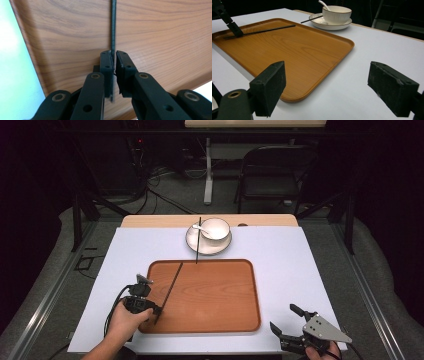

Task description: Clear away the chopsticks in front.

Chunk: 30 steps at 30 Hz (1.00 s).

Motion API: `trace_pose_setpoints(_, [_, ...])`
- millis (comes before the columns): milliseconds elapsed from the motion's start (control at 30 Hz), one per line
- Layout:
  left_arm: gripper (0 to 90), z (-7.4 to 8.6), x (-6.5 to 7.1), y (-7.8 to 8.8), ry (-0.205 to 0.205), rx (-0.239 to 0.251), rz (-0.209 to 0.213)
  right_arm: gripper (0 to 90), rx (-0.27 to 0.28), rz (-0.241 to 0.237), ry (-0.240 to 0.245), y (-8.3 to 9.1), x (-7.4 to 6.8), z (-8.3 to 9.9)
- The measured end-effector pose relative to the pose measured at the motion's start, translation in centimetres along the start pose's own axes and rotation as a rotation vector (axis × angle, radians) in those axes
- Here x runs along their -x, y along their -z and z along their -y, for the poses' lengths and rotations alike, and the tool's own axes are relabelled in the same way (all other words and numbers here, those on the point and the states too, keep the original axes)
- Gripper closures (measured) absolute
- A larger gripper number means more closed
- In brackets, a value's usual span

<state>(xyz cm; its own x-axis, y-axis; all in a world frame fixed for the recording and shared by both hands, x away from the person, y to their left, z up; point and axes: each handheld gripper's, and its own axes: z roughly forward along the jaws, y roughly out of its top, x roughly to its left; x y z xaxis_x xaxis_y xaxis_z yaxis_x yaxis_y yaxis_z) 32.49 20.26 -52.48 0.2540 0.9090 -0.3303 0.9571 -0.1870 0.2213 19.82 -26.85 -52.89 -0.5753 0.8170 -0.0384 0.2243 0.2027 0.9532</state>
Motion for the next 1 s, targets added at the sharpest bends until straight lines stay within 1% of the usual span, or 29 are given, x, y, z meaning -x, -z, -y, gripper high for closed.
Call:
trace_pose_setpoints(200, [83.5, -0.1, 0.0, 0.2, 0.000, 0.004, -0.002, 14.4, 0.000, 0.000, -0.001, 0.0, 0.0, 0.0])
trace_pose_setpoints(233, [83.4, -0.1, -0.1, 0.3, -0.006, 0.003, -0.002, 14.4, 0.001, 0.001, -0.001, 0.0, 0.0, 0.0])
trace_pose_setpoints(300, [83.3, -0.1, 0.0, 0.4, 0.001, 0.012, -0.005, 14.4, -0.001, 0.000, 0.001, 0.0, 0.0, 0.0])
trace_pose_setpoints(400, [82.0, -0.2, 0.0, 0.8, -0.008, 0.025, -0.009, 14.4, 0.000, 0.000, 0.000, 0.0, 0.0, 0.0])
trace_pose_setpoints(467, [81.0, -0.3, 0.1, 1.0, -0.018, 0.044, -0.024, 14.4, 0.001, 0.000, 0.000, 0.0, 0.0, 0.0])
trace_pose_setpoints(500, [80.0, -0.4, 0.1, 1.2, -0.032, 0.047, -0.031, 14.4, 0.001, 0.000, 0.000, 0.0, 0.0, 0.0])
trace_pose_setpoints(633, [71.4, -0.7, 0.5, 1.6, -0.055, 0.094, -0.042, 14.4, 0.001, 0.001, 0.002, 0.0, 0.0, 0.0])
trace_pose_setpoints(700, [66.6, -1.0, 0.6, 1.8, -0.077, 0.114, -0.057, 14.4, 0.001, 0.001, 0.001, 0.0, 0.0, 0.0])
trace_pose_setpoints(767, [64.0, -1.2, 0.7, 2.0, -0.099, 0.146, -0.068, 14.4, 0.001, 0.000, 0.001, 0.0, 0.0, 0.0])
trace_pose_setpoints(800, [63.3, -1.3, 0.8, 2.1, -0.121, 0.179, -0.084, 14.4, 0.000, 0.000, 0.001, 0.0, 0.0, 0.0])
trace_pose_setpoints(833, [62.0, -1.4, 0.9, 2.2, -0.126, 0.193, -0.089, 14.4, 0.000, 0.001, 0.001, 0.0, 0.0, 0.0])
trace_pose_setpoints(933, [58.9, -1.8, 0.9, 2.5, -0.137, 0.236, -0.082, 14.4, 0.000, 0.000, 0.002, 0.0, 0.0, 0.0])
trace_pose_setpoints(1000, [54.7, -2.1, 1.0, 2.6, -0.156, 0.274, -0.087, 14.4, 0.000, 0.000, 0.001, 0.0, 0.0, 0.0])
